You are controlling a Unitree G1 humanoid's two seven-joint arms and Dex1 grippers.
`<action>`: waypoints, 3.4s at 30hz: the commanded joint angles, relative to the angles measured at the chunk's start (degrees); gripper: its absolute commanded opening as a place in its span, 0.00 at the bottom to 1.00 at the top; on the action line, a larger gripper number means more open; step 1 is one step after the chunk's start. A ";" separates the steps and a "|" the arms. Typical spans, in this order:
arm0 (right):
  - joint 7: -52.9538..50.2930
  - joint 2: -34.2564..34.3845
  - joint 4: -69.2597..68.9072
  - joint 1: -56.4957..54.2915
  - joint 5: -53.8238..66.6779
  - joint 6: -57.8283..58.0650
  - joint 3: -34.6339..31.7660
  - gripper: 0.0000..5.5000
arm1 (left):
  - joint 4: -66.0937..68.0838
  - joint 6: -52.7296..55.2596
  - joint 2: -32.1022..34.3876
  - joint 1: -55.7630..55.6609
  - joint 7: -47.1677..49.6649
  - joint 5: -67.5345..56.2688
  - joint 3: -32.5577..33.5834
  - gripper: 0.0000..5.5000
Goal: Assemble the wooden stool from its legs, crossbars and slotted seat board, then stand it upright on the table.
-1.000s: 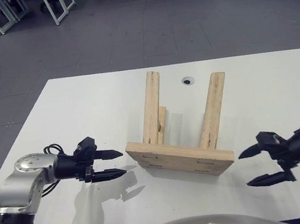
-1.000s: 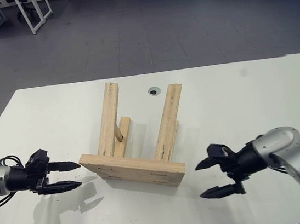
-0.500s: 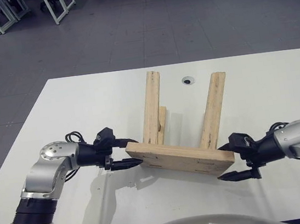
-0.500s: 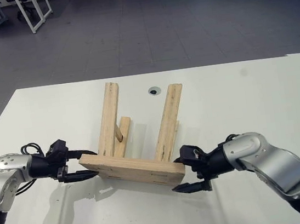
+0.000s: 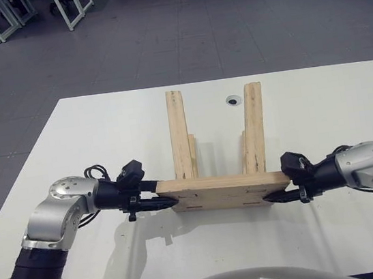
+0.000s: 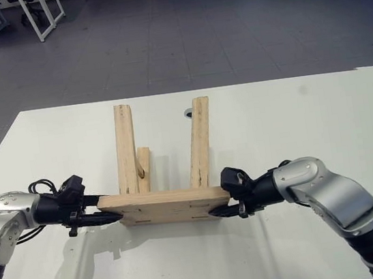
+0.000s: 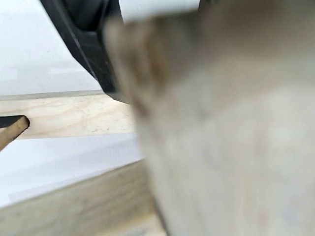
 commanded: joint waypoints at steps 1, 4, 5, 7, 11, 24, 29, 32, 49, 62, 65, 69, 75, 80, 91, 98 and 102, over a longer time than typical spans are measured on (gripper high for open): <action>0.55 2.97 0.88 -2.81 8.34 5.35 -4.73 0.30 | -4.32 4.10 0.09 0.68 3.45 -2.20 1.17 0.34; -2.22 7.25 0.81 -3.54 13.54 8.10 -9.18 0.30 | -6.30 12.55 3.31 -2.14 5.31 -3.46 0.72 0.34; -2.82 7.01 0.26 -4.41 13.79 9.89 -9.07 0.30 | -6.49 17.79 4.64 -3.63 5.26 -5.86 0.66 0.34; -4.37 8.49 2.53 -8.25 16.92 16.72 -9.90 0.30 | -7.25 25.57 5.48 -6.52 6.04 -10.84 2.35 0.34; -6.00 12.48 9.78 -14.82 23.61 33.22 -12.59 0.30 | -7.79 36.99 4.85 -11.54 7.11 -18.68 4.57 0.34; 0.42 -5.67 51.93 -50.70 83.68 45.34 24.22 0.30 | 17.34 61.26 12.60 -38.90 3.30 -55.15 -6.66 0.34; 7.04 -2.91 65.04 -58.19 84.19 45.34 38.29 0.30 | 26.56 61.26 11.35 -42.26 7.45 -55.40 -10.97 0.41; 8.66 -1.12 69.72 -59.90 84.19 45.34 43.89 0.34 | 32.12 61.25 9.45 -43.78 10.50 -52.33 -11.79 0.49; -2.64 2.22 81.34 -55.38 83.64 45.34 42.71 0.97 | 44.95 61.25 6.47 -43.35 9.95 -40.45 -5.11 0.88; -9.90 -2.21 80.24 -49.63 83.87 45.34 33.53 1.00 | 45.57 61.17 10.97 -38.22 5.94 -31.96 -2.41 0.88; -11.56 -5.29 79.58 -46.90 83.37 45.34 30.56 1.00 | 46.07 60.65 13.72 -37.01 3.68 -30.51 0.87 0.88; -13.53 -8.57 72.56 -37.28 76.37 35.30 14.33 1.00 | 46.51 50.13 15.95 -31.13 4.58 -24.80 6.47 0.88; -43.20 7.24 45.08 -20.70 42.38 -16.11 -3.47 1.00 | 18.14 9.33 -13.84 -18.86 53.13 -11.17 25.35 0.88; -55.44 18.79 40.45 -13.08 19.36 -33.39 -0.99 1.00 | 14.95 -6.90 -26.17 -14.90 72.04 9.01 12.28 0.88; -65.58 35.62 40.90 -12.40 -5.44 -37.08 -3.83 1.00 | 9.91 -12.14 -33.34 -12.44 71.80 14.91 8.36 0.88; -64.80 41.04 46.94 -17.55 -11.32 -37.84 -7.86 1.00 | 10.10 -9.78 -35.26 -14.16 70.85 12.00 11.02 0.88; -64.96 42.63 48.04 -17.95 -14.04 -38.91 -9.92 1.00 | 9.70 -6.62 -35.67 -15.45 69.47 9.59 11.40 0.88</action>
